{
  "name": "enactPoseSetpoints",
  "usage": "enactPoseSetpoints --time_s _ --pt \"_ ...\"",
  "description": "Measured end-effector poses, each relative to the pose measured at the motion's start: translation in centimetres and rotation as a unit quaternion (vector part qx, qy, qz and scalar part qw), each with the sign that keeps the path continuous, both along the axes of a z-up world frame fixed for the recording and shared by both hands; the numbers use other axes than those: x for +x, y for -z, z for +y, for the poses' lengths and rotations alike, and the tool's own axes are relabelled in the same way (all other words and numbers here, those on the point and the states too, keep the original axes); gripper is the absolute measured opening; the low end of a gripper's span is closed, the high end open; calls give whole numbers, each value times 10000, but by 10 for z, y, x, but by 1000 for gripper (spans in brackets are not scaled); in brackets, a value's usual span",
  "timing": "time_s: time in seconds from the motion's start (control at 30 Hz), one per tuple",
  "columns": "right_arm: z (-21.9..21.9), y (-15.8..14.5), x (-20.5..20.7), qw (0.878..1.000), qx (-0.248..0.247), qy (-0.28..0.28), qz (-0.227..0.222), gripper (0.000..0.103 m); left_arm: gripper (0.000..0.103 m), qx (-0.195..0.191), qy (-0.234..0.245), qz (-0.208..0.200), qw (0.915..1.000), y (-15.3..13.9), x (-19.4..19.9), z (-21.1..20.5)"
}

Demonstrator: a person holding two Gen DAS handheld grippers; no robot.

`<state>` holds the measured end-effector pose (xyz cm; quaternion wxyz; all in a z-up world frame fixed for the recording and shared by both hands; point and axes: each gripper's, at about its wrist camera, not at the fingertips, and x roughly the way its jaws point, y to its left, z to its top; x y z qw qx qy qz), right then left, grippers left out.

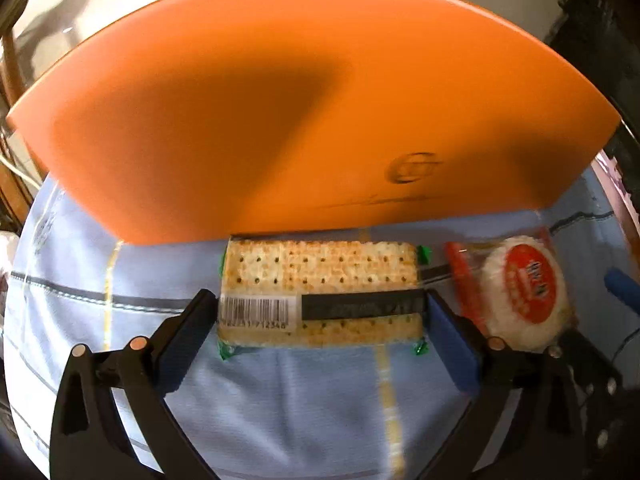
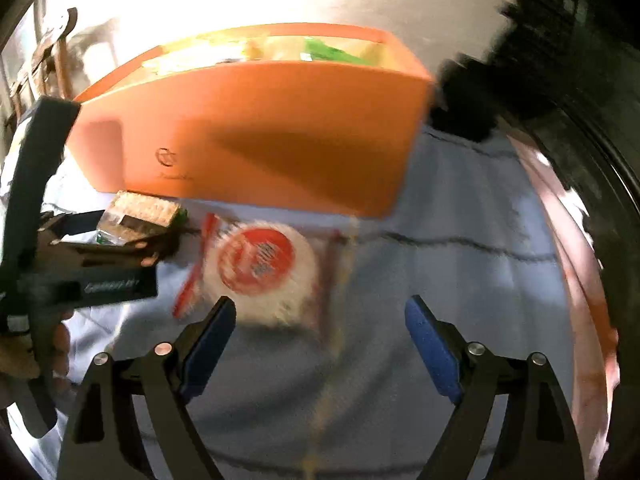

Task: Organize snacks
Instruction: 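Grasp the cracker pack with the left gripper while the right grasps the round cake pack, then lift the cracker pack and cake pack over the orange box and release them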

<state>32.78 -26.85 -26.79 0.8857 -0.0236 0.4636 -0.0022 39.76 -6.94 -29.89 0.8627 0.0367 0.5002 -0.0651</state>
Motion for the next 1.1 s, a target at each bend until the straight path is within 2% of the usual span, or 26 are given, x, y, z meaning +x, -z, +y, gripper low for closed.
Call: enactPoseSetpoints --time_s 0.23,0.37,0.47,0.5,0.53,0.57,0.77,0.97,1.1 --pt "39 12 30 9983 -283 -496 80 92 99 -21 -100 -95 9999 3 -2 19" --pt "52 22 39 9973 -569 -394 250 99 99 66 -29 -181 9998 6 -6 17" --pt "40 29 42 9991 46 -37 426 96 99 -73 -103 -208 9997 6 -9 18" --pt "39 29 41 9989 162 -70 441 92 99 -27 -62 -217 9997 7 -11 18" --pt "42 26 41 9989 157 -170 416 75 98 95 44 -244 9996 7 -11 21" --pt "45 25 42 9985 177 -266 451 74 96 90 146 -343 9993 5 -17 22" --pt "34 25 42 9970 467 -214 574 74 89 -22 293 -423 9987 0 -30 33" --pt "16 4 30 9969 734 -90 277 74 89 -200 445 -680 9965 -11 -52 45" --pt "9 -22 18 9965 833 -23 -13 74 89 -280 662 -1061 9918 -40 -74 47"
